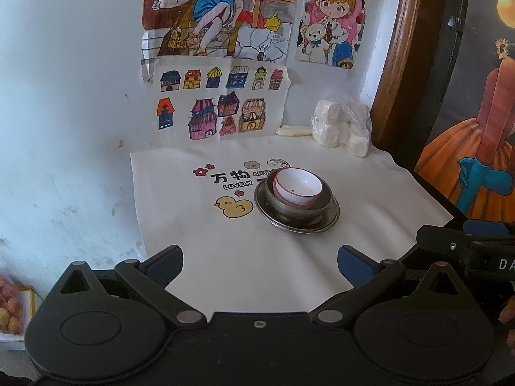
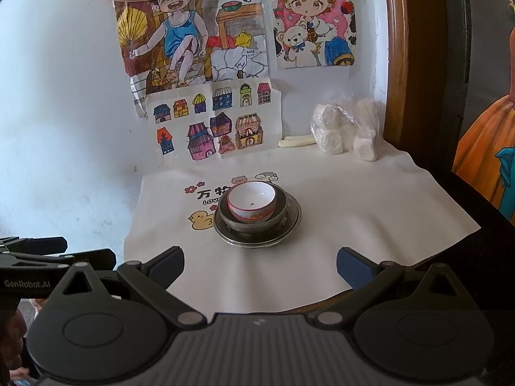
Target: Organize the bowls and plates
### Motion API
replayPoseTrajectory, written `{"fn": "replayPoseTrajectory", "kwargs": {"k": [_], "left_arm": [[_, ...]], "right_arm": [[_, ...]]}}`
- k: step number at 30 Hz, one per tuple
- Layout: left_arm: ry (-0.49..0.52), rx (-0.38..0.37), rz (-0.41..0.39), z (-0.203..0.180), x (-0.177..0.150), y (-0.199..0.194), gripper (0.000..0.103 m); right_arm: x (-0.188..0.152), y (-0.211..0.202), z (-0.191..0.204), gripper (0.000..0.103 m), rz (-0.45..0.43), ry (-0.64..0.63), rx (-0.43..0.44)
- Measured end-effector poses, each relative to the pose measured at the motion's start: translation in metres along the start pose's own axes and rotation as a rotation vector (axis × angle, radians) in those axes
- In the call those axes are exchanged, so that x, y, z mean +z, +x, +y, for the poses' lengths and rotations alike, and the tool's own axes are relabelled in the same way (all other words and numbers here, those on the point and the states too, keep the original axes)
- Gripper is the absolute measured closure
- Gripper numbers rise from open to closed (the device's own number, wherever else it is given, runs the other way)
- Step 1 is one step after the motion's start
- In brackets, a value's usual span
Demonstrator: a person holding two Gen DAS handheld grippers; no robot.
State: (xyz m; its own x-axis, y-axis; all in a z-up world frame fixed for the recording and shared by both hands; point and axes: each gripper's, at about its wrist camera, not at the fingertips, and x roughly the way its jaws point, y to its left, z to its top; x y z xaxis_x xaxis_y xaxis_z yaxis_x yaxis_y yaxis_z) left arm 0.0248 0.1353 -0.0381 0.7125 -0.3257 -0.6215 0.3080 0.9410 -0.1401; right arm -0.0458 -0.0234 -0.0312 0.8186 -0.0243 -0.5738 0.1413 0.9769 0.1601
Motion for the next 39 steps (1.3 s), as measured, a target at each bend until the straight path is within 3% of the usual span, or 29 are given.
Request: {"fn": "replayPoseTrajectory", "kwargs": {"k": [39], "left_arm": [[-0.014, -0.01, 0.028, 0.0, 0.007, 0.023, 0.001]], "right_arm": [[0.005, 0.019, -0.007, 0.0, 0.024, 0.0, 0.002]]}}
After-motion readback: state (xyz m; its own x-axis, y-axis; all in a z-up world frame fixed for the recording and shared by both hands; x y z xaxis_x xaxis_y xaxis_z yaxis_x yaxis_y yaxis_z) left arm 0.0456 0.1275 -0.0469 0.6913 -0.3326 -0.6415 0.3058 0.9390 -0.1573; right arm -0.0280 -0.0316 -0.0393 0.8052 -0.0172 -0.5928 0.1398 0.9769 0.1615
